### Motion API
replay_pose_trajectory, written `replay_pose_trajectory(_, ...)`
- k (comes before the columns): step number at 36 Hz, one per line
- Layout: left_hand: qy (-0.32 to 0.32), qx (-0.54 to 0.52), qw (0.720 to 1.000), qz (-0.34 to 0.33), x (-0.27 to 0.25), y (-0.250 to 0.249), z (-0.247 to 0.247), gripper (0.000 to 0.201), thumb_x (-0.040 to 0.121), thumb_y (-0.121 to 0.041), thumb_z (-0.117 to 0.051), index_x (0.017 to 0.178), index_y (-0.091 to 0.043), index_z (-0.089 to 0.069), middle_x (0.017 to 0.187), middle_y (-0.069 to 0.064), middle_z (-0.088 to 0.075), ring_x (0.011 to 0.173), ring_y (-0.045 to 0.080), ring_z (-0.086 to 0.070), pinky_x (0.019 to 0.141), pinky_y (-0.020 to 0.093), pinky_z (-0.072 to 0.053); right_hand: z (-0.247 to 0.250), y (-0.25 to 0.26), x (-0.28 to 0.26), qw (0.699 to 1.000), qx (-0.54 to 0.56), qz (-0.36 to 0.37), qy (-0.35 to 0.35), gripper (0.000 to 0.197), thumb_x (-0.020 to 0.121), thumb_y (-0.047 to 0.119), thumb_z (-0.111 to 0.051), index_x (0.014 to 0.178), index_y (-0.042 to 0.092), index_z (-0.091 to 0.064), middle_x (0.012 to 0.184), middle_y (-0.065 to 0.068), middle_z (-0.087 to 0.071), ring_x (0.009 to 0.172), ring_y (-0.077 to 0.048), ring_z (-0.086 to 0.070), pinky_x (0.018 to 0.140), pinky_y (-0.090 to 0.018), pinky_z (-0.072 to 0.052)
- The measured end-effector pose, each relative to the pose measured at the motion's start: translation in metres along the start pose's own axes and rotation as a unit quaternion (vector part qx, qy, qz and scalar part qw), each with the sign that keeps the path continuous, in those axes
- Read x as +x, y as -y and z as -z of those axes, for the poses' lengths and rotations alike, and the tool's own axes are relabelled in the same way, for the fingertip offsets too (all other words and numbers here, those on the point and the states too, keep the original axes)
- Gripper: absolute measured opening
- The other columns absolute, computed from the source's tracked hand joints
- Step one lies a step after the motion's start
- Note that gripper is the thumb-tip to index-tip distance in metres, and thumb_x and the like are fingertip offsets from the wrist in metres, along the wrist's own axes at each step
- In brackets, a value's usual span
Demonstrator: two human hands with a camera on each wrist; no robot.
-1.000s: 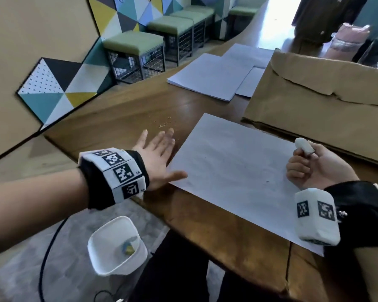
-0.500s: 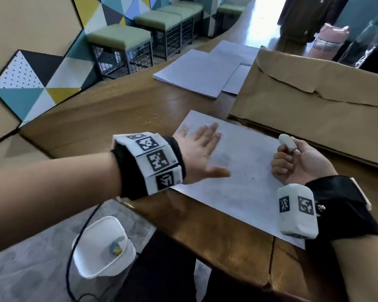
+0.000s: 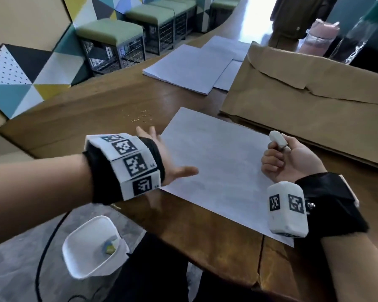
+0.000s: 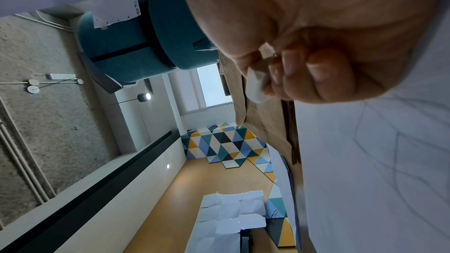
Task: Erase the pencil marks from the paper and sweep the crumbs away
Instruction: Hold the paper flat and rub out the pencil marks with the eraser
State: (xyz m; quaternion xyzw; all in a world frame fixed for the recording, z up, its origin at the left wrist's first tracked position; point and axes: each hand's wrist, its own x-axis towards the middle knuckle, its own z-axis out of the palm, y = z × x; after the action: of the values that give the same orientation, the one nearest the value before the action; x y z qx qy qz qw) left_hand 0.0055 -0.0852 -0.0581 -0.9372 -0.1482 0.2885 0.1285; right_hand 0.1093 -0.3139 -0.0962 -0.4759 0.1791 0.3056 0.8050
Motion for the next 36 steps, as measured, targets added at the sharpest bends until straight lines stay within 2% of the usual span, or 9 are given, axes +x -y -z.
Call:
replay_pose_trajectory(5, -0.046, -0.043, 0.966, -0.251, -0.005, -0.029, -0.002, 0.086, 0.084, -0.072, -0.009, 0.147, -0.022, 0.021, 0.153, -0.003, 0.030, 0.145, 0.017, 0.019, 0.117, 0.048, 0.009, 0.002, 0.000, 0.001, 1.000, 0.001, -0.004, 0.008, 0.026, 0.079, 0.030, -0.053, 0.061, 0.016, -0.041, 0.043, 0.004, -0.028, 0.031, -0.010, -0.026, 0.031, -0.017, -0.026)
replay_pose_trajectory(7, -0.023, -0.059, 0.940, -0.336, -0.003, -0.035, -0.010, 0.074, 0.090, -0.065, -0.012, 0.146, -0.031, 0.020, 0.152, -0.011, 0.029, 0.144, 0.012, 0.020, 0.118, 0.042, 0.010, 0.001, 0.000, -0.001, 1.000, 0.008, -0.006, 0.023, 0.024, 0.058, 0.026, -0.065, 0.058, 0.014, -0.044, 0.044, 0.004, -0.028, 0.030, -0.011, -0.026, 0.031, -0.017, -0.027)
replay_pose_trajectory(10, -0.010, -0.087, 0.951, -0.295, 0.003, -0.017, -0.022, 0.071, 0.093, -0.060, -0.017, 0.147, -0.030, 0.017, 0.155, -0.010, 0.026, 0.145, 0.009, 0.019, 0.117, 0.036, 0.010, 0.002, -0.001, 0.000, 1.000, 0.000, -0.003, 0.019, 0.025, 0.074, 0.029, -0.058, 0.060, 0.015, -0.043, 0.044, 0.004, -0.028, 0.031, -0.010, -0.026, 0.031, -0.018, -0.027)
replay_pose_trajectory(16, -0.025, -0.016, 0.999, -0.032, 0.014, 0.050, -0.020, 0.101, 0.076, -0.078, -0.004, 0.148, -0.010, 0.018, 0.155, 0.005, 0.025, 0.146, 0.018, 0.014, 0.117, 0.044, 0.010, 0.005, 0.001, 0.004, 1.000, 0.008, -0.004, 0.014, 0.030, 0.082, 0.033, -0.052, 0.059, 0.016, -0.043, 0.043, 0.004, -0.028, 0.031, -0.010, -0.027, 0.030, -0.019, -0.027)
replay_pose_trajectory(19, -0.056, 0.009, 0.990, -0.128, 0.008, 0.059, -0.021, 0.108, 0.044, -0.082, 0.031, 0.138, -0.030, 0.034, 0.142, -0.005, 0.040, 0.143, 0.016, 0.023, 0.113, 0.042, 0.017, 0.001, -0.001, 0.001, 0.999, -0.001, -0.002, 0.042, 0.028, 0.044, 0.028, -0.070, 0.053, 0.014, -0.047, 0.043, 0.004, -0.028, 0.030, -0.010, -0.026, 0.030, -0.019, -0.028)
replay_pose_trajectory(21, -0.024, 0.010, 0.978, -0.209, 0.000, 0.057, -0.026, 0.100, 0.027, -0.080, 0.041, 0.120, -0.044, 0.044, 0.136, -0.010, 0.042, 0.140, 0.010, 0.027, 0.109, 0.035, 0.020, -0.001, -0.001, 0.000, 0.999, -0.005, 0.003, 0.039, 0.030, 0.042, 0.028, -0.070, 0.054, 0.015, -0.047, 0.043, 0.004, -0.028, 0.030, -0.010, -0.026, 0.029, -0.019, -0.028)
replay_pose_trajectory(23, 0.014, 0.027, 0.979, -0.201, -0.006, 0.056, -0.033, 0.107, 0.022, -0.080, 0.043, 0.122, -0.042, 0.041, 0.142, -0.011, 0.037, 0.143, 0.010, 0.021, 0.113, 0.035, 0.016, -0.001, -0.001, -0.001, 0.999, -0.007, 0.008, 0.037, 0.029, 0.047, 0.030, -0.067, 0.058, 0.016, -0.044, 0.043, 0.004, -0.028, 0.030, -0.010, -0.026, 0.029, -0.019, -0.027)
replay_pose_trajectory(28, -0.039, 0.121, 0.991, -0.033, 0.001, 0.060, -0.020, 0.112, 0.067, -0.083, 0.003, 0.146, -0.005, 0.018, 0.156, 0.012, 0.021, 0.145, 0.022, 0.020, 0.113, 0.047, 0.017, -0.002, -0.002, -0.002, 0.999, -0.002, 0.013, 0.043, 0.039, 0.036, 0.029, -0.069, 0.061, 0.016, -0.042, 0.042, 0.001, -0.028, 0.029, -0.010, -0.026, 0.029, -0.018, -0.027)
replay_pose_trajectory(36, -0.100, -0.014, 0.954, -0.284, 0.027, 0.012, 0.015, 0.069, 0.090, -0.063, -0.010, 0.145, -0.034, 0.021, 0.153, -0.012, 0.027, 0.144, 0.013, 0.021, 0.116, 0.040, 0.013, 0.000, -0.002, -0.003, 0.999, 0.003, 0.006, 0.034, 0.028, 0.064, 0.030, -0.066, 0.061, 0.016, -0.042, 0.042, 0.004, -0.028, 0.029, -0.010, -0.026, 0.030, -0.018, -0.026)
